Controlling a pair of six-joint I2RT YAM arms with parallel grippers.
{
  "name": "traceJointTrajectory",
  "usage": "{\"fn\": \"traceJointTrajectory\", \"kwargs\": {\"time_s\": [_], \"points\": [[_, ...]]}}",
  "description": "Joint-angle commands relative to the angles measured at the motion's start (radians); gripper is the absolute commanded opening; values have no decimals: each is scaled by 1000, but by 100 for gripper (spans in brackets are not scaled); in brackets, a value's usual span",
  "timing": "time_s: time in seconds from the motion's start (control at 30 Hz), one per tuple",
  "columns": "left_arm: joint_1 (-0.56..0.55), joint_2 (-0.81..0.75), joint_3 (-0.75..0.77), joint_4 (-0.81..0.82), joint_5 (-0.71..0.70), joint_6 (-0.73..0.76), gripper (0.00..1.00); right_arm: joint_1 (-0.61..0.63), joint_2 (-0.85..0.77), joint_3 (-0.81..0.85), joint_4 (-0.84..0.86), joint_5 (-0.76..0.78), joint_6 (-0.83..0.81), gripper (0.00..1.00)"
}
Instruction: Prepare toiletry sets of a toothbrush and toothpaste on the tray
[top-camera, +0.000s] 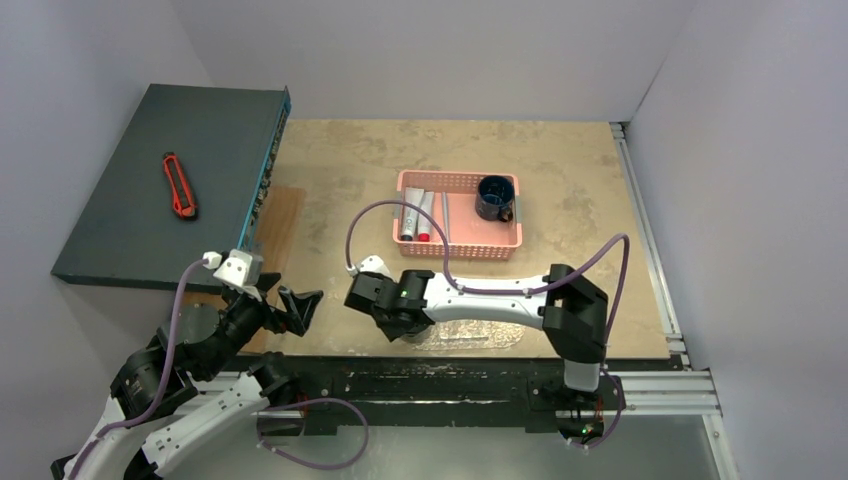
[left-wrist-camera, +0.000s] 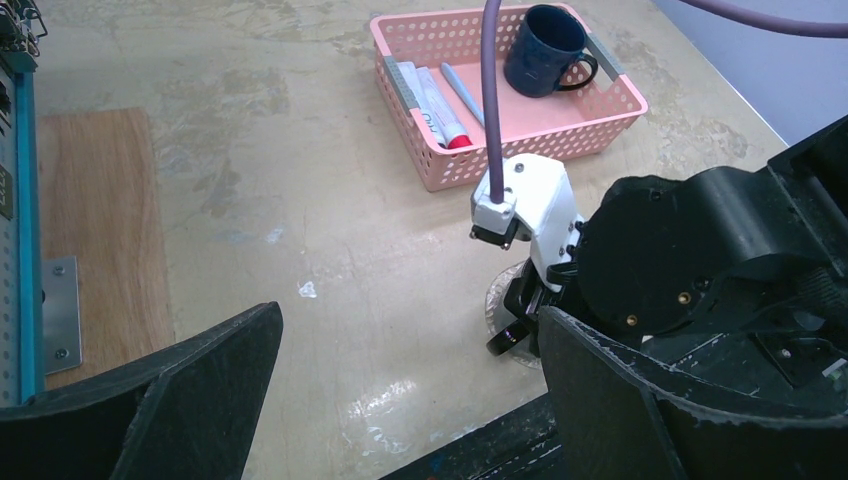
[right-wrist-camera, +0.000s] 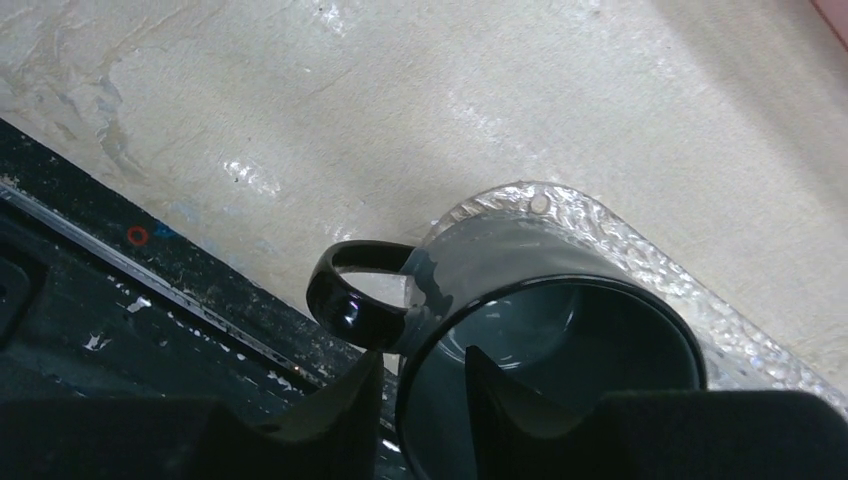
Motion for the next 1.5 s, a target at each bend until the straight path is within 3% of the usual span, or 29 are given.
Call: {"fn": "traceJointTrajectory", "kwargs": {"time_s": [0.0, 0.4, 0.73, 1.07, 1.47], "points": [[10, 2, 7, -11, -122, -3, 100, 5, -88, 63, -43, 69, 23, 40], [11, 10, 6, -12, -124, -1, 100, -33, -182, 161, -181, 216, -1, 45], [11, 17, 6, -11, -125, 2, 100, -253, -242, 182, -120, 257, -83, 48], [11, 16, 6, -12, -128, 3, 100, -481, -134, 284, -49, 305, -68, 50], [11, 6, 7, -11, -128, 5, 100, -659, 31, 386, 13, 306, -15, 52]]}}
